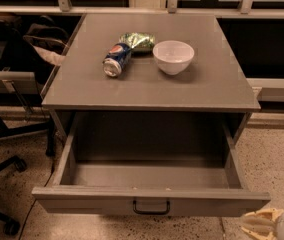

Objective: Close top drawer

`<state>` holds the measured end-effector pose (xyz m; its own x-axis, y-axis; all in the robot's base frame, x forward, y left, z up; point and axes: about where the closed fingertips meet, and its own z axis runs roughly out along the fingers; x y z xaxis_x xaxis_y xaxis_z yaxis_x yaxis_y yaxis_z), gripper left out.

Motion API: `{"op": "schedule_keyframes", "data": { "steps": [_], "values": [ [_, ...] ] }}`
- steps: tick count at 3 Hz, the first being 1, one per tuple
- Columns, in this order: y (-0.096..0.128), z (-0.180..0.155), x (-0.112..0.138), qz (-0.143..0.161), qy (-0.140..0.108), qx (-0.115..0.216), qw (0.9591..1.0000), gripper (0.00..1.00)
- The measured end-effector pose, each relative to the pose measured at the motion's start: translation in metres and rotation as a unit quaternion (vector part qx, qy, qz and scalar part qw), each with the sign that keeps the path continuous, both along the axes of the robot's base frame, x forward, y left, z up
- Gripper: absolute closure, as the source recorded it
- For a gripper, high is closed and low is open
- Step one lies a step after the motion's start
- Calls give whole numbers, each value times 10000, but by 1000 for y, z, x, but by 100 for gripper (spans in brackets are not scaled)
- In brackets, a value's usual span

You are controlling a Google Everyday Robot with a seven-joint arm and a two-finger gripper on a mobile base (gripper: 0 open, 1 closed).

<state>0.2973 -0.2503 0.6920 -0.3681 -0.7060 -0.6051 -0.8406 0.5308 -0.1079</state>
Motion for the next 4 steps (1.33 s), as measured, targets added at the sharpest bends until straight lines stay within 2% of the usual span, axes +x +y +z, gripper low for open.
{"op": "schedule_keyframes", "data": {
  "steps": [1,2,4],
  "values": [
    [4,-9,3,48,63,18,10000,100],
    [8,-19,21,156,88,-27,9998,100],
    [6,-28,58,178,51,-198,9996,100]
  ]
}}
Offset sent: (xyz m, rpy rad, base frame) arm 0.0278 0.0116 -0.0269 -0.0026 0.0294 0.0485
